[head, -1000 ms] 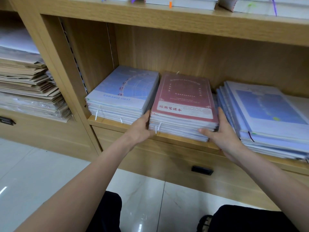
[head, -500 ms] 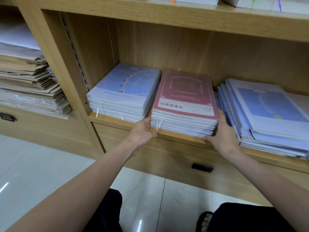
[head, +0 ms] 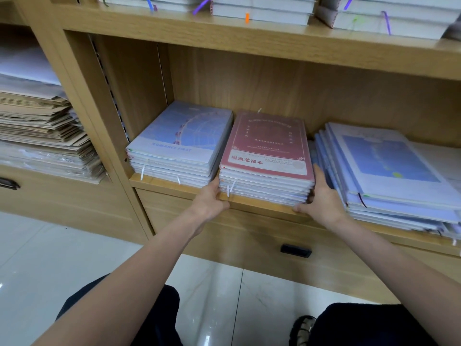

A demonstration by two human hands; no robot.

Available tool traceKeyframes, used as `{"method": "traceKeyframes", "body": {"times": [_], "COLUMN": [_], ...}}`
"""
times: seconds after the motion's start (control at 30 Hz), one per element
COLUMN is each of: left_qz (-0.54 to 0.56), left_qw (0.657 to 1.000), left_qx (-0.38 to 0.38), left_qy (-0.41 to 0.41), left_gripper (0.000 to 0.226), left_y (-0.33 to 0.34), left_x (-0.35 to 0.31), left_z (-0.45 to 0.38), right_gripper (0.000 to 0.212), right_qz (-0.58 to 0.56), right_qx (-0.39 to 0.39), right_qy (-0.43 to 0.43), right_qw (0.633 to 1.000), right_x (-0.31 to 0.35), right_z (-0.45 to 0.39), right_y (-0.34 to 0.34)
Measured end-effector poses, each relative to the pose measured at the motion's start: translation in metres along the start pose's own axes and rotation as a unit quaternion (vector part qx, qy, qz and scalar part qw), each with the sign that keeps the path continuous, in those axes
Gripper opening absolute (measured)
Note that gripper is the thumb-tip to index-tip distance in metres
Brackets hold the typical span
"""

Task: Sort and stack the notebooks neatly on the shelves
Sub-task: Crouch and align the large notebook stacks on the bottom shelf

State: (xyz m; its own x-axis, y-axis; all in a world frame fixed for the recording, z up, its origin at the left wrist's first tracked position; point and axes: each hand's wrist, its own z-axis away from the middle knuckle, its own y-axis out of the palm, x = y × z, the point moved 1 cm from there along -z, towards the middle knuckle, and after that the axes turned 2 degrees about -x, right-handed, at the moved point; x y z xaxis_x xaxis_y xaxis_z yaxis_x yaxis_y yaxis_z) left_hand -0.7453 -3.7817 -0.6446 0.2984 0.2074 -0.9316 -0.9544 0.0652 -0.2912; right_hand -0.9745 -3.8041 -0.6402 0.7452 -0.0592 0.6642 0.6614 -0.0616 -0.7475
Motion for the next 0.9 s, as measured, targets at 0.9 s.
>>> {"method": "traceKeyframes", "body": {"times": [0.9], "left_qz": [-0.215], "left_qw": [0.955], "left_qx": [0.105], "left_qy": [0.173], "left_gripper": [0.106], "left_y": [0.198], "left_x": [-0.068], "left_z": [-0.001], "right_gripper": [0.1], "right_qz": [0.218], "right_qx": [-0.13], "right_qy": [0.057], "right_qw": [0.966], "right_x": [-0.143], "right_z": [0.045], "right_y": [-0.155]}}
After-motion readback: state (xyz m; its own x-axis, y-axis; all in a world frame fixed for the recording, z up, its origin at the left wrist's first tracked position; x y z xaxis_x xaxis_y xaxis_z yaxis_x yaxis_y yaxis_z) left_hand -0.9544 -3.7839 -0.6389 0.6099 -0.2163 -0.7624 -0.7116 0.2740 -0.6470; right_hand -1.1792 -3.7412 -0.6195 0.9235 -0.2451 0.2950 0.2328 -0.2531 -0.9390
